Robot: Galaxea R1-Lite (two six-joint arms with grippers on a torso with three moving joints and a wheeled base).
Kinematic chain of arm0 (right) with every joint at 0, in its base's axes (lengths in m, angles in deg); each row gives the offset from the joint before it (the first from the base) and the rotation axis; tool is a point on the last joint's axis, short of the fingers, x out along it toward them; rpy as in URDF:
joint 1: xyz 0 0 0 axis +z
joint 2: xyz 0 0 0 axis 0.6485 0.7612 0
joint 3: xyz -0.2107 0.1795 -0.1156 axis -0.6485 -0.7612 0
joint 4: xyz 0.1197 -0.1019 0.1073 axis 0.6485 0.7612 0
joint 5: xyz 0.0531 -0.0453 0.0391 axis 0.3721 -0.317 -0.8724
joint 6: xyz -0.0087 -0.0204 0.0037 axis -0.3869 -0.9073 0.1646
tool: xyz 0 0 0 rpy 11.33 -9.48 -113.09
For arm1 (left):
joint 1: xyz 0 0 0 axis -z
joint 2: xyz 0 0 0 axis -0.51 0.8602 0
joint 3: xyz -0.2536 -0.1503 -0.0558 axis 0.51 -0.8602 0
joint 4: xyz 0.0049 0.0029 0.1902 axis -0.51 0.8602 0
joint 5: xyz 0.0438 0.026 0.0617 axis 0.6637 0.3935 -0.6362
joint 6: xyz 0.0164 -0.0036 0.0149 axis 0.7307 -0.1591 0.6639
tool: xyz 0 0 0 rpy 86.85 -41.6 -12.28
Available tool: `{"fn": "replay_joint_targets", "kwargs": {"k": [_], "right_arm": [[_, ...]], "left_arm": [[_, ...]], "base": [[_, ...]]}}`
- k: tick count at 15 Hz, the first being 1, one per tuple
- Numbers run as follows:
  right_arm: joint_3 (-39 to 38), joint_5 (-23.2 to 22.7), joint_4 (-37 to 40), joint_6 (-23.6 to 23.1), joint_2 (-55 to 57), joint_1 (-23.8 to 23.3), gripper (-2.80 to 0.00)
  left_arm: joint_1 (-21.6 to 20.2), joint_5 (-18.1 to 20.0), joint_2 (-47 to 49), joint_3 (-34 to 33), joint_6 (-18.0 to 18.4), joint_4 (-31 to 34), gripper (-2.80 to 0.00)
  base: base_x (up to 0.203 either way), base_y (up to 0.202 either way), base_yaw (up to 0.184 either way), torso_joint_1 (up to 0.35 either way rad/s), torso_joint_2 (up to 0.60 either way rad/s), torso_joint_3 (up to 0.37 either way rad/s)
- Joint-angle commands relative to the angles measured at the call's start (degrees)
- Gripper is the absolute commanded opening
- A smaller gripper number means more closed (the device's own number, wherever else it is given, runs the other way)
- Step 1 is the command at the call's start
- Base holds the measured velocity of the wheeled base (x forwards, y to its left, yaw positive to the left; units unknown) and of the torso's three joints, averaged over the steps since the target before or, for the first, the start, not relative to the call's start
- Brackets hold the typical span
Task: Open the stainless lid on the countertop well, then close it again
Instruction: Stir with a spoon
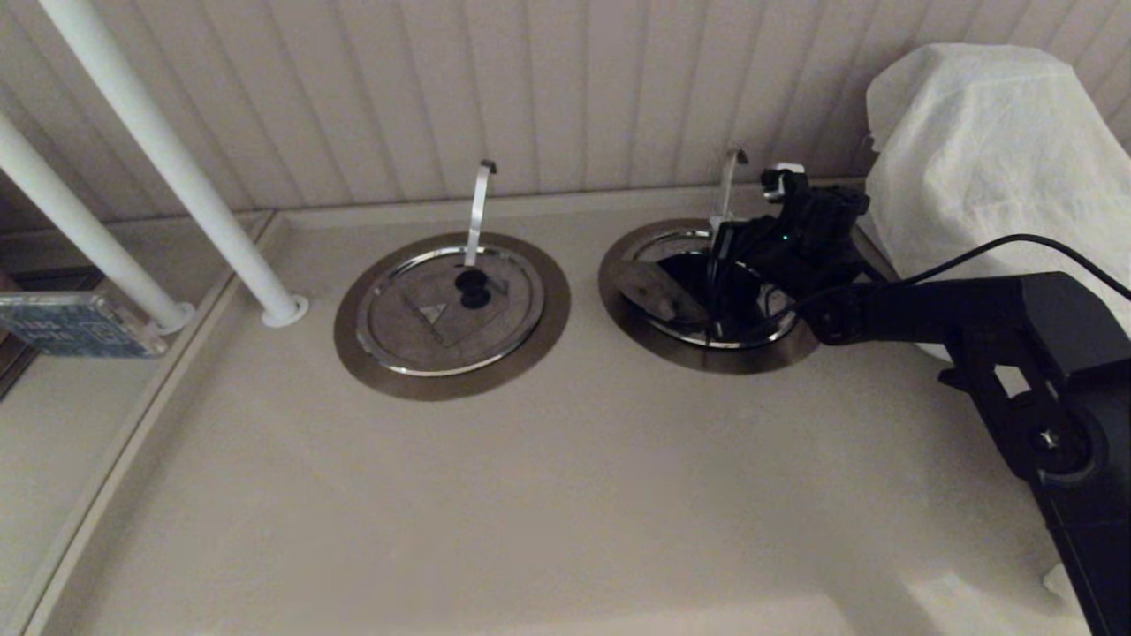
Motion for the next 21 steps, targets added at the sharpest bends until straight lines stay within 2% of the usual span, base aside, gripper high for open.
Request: {"fn": "replay_joint_targets", "kwargs": {"k": [1, 8, 14, 16, 21], "right_arm": [[-0.1, 0.3, -0.2, 0.1, -1.0, 0.3, -2.8], [-2.6, 3.0, 0.4, 0.4, -5.0, 1.9, -2.8], [-10.9, 3.8, 1.4, 0.6, -13.3, 3.2, -2.8], [-10.1, 3.8, 1.6, 0.5, -11.5, 2.9, -2.8], [-0.8, 5.6, 7.1, 0.4, -5.0, 2.5, -2.8]], "left_arm": [[0.0, -0.1, -0.1, 0.0, 0.0, 0.1, -2.8], [0.0, -0.1, -0.1, 0.0, 0.0, 0.1, -2.8], [0.0, -0.1, 0.0, 0.0, 0.0, 0.1, -2.8], [0.0, -0.1, 0.0, 0.0, 0.0, 0.1, -2.8], [0.0, -0.1, 0.0, 0.0, 0.0, 0.1, -2.8]], "base": [[0.0, 0.0, 0.0, 0.0, 0.0, 0.0], [0.0, 0.0, 0.0, 0.0, 0.0, 0.0], [0.0, 0.0, 0.0, 0.0, 0.0, 0.0], [0.0, 0.0, 0.0, 0.0, 0.0, 0.0], [0.0, 0.0, 0.0, 0.0, 0.0, 0.0]]}}
